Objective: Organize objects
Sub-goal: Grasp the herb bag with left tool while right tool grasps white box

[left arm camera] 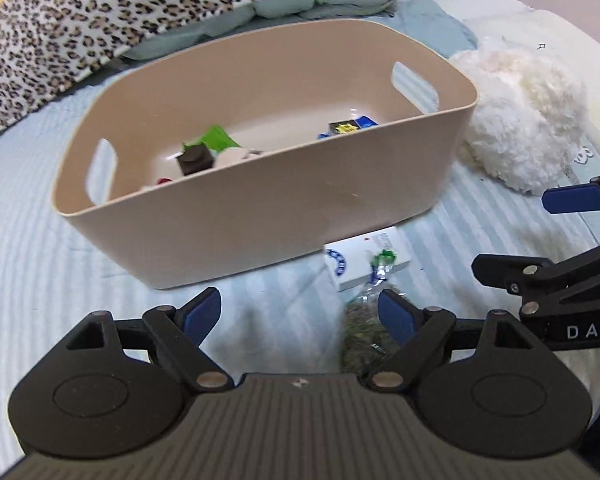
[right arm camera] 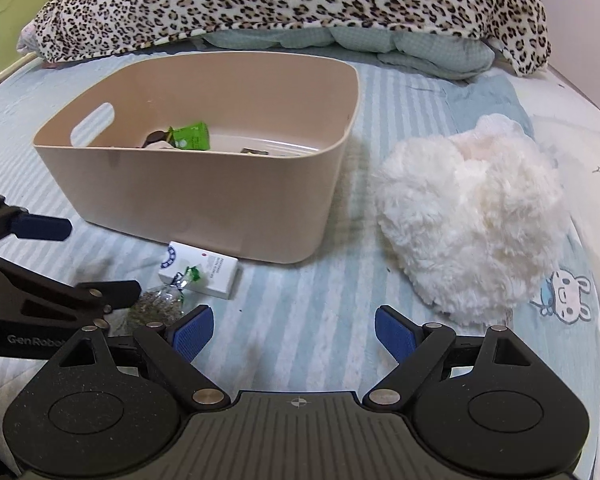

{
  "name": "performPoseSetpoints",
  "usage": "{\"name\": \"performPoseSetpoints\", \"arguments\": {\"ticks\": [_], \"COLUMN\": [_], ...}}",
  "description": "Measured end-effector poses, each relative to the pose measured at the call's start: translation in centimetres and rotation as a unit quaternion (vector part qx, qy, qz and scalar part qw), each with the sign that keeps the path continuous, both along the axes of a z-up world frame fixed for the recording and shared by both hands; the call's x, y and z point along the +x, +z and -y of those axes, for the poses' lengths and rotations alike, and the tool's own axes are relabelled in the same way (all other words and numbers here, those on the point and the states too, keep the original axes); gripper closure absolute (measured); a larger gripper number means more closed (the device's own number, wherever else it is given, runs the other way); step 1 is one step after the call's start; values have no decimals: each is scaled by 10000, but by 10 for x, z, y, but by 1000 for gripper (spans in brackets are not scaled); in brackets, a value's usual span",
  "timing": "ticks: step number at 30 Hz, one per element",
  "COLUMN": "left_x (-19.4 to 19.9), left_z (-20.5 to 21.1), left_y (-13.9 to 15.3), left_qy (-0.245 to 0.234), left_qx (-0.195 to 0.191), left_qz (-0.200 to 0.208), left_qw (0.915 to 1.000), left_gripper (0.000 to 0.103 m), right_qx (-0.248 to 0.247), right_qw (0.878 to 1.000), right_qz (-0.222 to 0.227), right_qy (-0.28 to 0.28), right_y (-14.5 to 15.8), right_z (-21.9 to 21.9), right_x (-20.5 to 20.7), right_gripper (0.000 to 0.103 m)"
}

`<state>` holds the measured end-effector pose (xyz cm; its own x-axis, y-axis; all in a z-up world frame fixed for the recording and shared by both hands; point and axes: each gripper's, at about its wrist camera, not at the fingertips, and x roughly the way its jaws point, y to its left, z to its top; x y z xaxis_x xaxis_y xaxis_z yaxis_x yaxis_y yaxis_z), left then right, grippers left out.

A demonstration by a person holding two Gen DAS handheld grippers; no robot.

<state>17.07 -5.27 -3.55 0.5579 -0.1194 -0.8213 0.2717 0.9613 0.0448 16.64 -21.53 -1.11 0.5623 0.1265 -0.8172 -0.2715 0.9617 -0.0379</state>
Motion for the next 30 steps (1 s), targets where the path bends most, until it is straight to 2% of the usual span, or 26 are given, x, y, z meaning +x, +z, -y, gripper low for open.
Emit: {"name": "performPoseSetpoints", "arguments": {"ticks": [8,15,21,25,27,30], "left_x": [9,15,18,16,12,7], "left_z": [11,11,15,19,25,27], "left_y": [-24,-38,-40,-39,-42,-46], "left_qy": [-203,-257,-302,-559,-728,-809], "left_qx": [-204,-504,-581,-478,-267,41], "left_qz": [-556,-657,-742,-868,-981,-878], "left_qw": [9980,9962,9951,9935,9922,9928], "left_gripper": [17,16,16,16,16,16], "right_qx": [-58,-101,-95,-70,-69,-95], "right_qw": [9999,9996,9994,9994,9994,9994], "right_qz": [-110,-238,-271,-269,-278,-296], "right_qy": [-110,-144,-209,-218,-201,-145], "right_y": [-5,-11,-10,-9,-9,-10], "right_z": [6,8,13,14,14,12], "right_x": [4,8,10,11,10,9], "right_gripper": [14,14,14,14,14,14]}}
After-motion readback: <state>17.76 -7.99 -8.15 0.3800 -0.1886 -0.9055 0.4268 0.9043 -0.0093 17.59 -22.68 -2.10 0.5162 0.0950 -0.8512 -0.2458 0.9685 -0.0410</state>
